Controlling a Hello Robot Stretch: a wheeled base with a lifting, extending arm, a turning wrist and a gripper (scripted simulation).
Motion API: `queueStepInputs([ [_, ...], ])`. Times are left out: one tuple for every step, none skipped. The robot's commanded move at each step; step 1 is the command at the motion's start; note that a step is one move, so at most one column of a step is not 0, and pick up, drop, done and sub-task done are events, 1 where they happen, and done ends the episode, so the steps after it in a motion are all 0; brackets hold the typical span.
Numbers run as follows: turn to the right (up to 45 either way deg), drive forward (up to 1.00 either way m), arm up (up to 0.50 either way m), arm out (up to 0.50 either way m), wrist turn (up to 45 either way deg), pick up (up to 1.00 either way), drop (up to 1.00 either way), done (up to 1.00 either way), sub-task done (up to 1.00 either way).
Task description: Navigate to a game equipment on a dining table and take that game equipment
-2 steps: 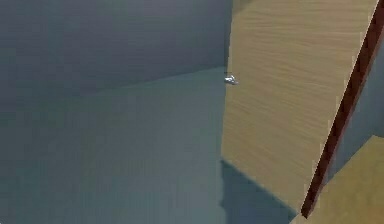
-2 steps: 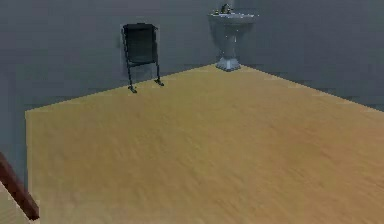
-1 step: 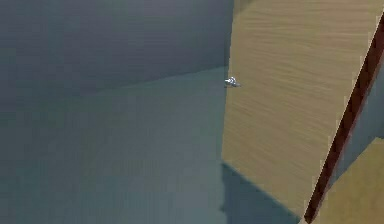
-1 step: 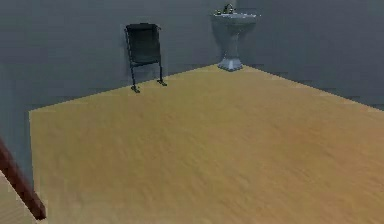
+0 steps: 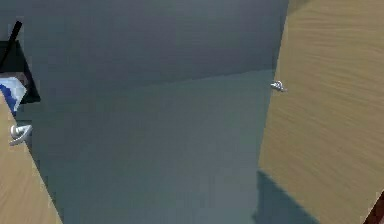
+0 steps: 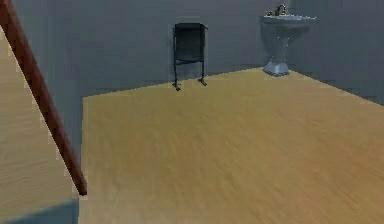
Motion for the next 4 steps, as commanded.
queueStepInputs([
  [0.0,1.00,0.00,0.00,0.0,0.00,0.00,0.00,0.00],
  [0.0,0.65,0.00,0.00,0.0,0.00,0.00,0.00,0.00],
  [30.0,0.00,0.00,0.00,0.0,0.00,0.00,0.00,0.00],
  [3.0,0.00,0.00,0.00,0.0,0.00,0.00,0.00,0.00],
])
